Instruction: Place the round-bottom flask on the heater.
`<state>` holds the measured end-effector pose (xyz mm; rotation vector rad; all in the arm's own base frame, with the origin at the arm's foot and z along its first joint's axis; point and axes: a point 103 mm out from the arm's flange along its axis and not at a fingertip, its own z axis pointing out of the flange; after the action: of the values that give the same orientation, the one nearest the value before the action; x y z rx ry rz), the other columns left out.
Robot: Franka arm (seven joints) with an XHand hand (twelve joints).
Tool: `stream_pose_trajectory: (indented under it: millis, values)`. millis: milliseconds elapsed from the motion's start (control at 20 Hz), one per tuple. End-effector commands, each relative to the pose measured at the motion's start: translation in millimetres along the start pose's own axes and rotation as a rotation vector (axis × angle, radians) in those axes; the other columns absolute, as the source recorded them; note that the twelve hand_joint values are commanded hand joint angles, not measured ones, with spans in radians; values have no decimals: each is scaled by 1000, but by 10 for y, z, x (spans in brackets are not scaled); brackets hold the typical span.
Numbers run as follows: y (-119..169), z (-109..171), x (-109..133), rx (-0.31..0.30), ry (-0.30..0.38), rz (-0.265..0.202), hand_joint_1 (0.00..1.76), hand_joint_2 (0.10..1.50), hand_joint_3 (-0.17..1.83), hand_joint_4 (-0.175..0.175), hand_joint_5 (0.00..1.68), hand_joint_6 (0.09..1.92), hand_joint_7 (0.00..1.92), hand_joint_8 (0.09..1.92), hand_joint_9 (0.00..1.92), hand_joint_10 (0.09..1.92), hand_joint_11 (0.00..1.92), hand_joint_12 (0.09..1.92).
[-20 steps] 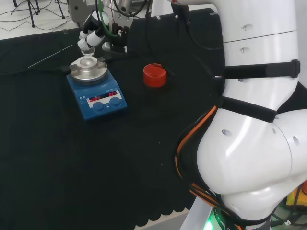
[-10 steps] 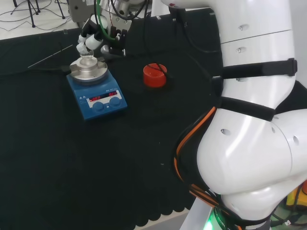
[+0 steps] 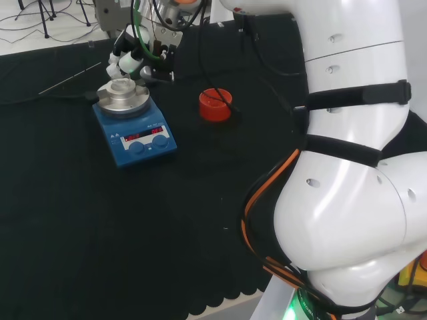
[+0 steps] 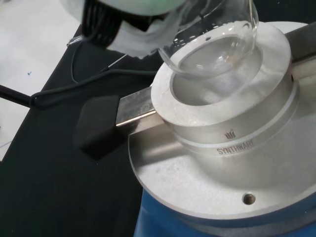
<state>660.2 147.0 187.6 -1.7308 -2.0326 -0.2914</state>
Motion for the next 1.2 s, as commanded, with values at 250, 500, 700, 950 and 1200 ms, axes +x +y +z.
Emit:
stream_pose_trajectory:
  millis: [250, 500, 700, 950, 1200]
  values:
    - [-3, 48, -25, 7, -3, 6, 1132, 692, 557, 175, 1323, 534, 703, 565, 849, 494, 483, 1264]
    - [3, 61, -46, 9, 3, 13, 1132, 691, 558, 175, 1323, 534, 703, 565, 849, 495, 483, 1265]
    - [9, 84, -89, 22, 24, 15, 1123, 723, 518, 175, 1289, 580, 690, 568, 842, 499, 477, 1268]
    - [3, 77, -113, 32, 29, 25, 1067, 918, 260, 175, 1109, 819, 617, 613, 783, 548, 422, 1295]
    - [-2, 60, -133, 39, 19, 32, 1023, 652, 623, 59, 943, 773, 592, 630, 738, 586, 388, 1301]
